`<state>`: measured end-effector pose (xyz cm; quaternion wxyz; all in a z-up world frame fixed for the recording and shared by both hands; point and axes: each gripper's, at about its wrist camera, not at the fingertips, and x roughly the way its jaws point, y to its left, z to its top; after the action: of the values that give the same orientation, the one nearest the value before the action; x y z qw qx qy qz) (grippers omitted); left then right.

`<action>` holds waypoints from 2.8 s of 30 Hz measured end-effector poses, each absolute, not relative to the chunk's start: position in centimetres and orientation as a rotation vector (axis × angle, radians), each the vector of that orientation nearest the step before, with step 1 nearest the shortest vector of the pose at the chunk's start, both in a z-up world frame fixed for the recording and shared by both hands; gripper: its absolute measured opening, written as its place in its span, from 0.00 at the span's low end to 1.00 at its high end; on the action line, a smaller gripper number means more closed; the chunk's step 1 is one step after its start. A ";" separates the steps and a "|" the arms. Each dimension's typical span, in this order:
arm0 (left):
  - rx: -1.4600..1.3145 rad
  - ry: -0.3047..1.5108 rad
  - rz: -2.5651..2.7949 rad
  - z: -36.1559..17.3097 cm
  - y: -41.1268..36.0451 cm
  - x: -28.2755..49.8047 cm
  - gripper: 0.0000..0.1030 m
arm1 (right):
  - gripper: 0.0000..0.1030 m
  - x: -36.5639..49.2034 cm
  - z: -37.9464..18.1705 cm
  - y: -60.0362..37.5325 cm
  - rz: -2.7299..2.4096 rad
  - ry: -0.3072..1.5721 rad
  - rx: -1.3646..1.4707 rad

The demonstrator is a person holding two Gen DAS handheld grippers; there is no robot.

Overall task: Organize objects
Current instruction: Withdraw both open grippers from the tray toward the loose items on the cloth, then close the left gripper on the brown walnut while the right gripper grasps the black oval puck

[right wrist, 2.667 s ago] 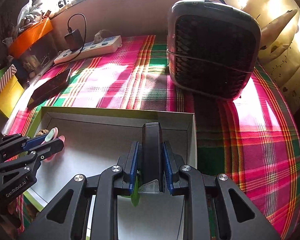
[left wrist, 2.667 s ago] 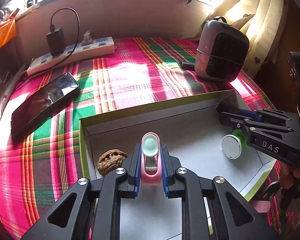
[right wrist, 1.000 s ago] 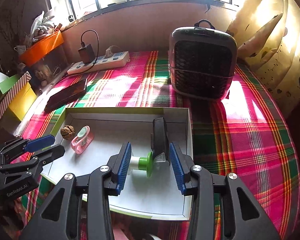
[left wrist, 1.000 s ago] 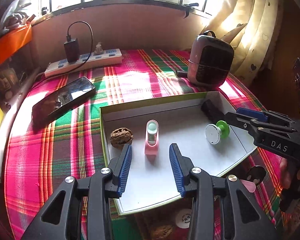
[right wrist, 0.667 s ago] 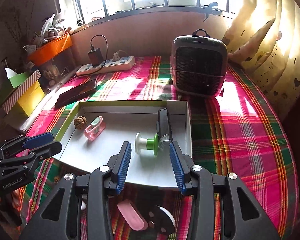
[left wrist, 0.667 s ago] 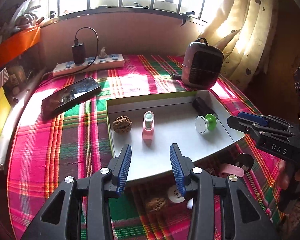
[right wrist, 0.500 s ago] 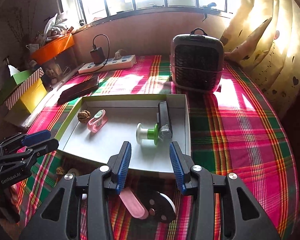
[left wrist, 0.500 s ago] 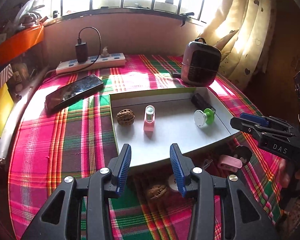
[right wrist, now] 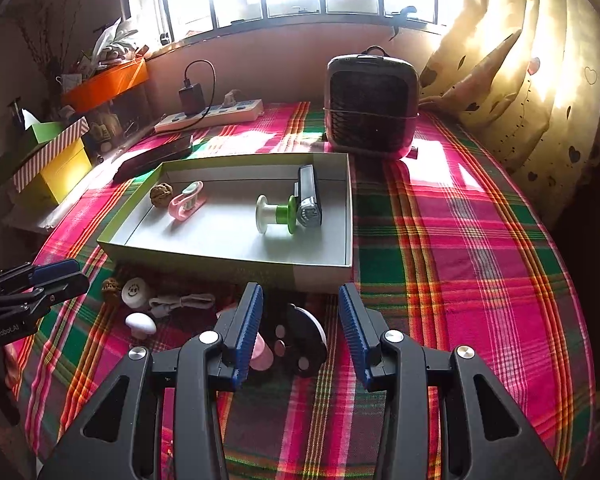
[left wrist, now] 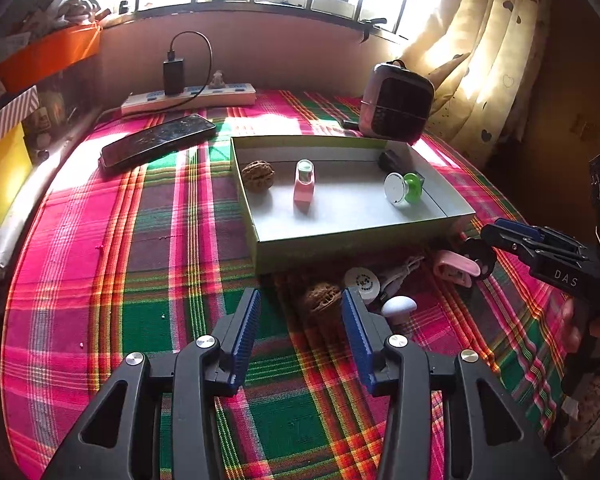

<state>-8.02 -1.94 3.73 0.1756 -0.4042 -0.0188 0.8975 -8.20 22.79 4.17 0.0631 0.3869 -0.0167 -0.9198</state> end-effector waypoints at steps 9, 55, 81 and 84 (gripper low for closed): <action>-1.189 -0.093 2.502 2.4 -1.8 -8.0 0.48 | 0.41 -7.4 3.0 24.2 -2.792 -0.089 1.219; -1.210 -0.007 2.525 1.4 -0.3 -10.6 0.49 | 0.46 -9.3 1.6 23.1 -2.653 -0.131 1.245; -1.209 -0.012 2.526 1.4 -0.3 -10.6 0.49 | 0.46 -9.5 1.9 24.4 -2.803 -0.192 1.240; -1.209 -0.010 2.526 1.4 -0.4 -10.6 0.49 | 0.46 -9.5 1.6 25.5 -2.802 -0.222 1.272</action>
<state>-10.57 -0.36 1.38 0.1695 -0.4256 -0.0034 0.8889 -9.52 25.54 1.64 0.0283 0.4121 -0.0719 -0.9079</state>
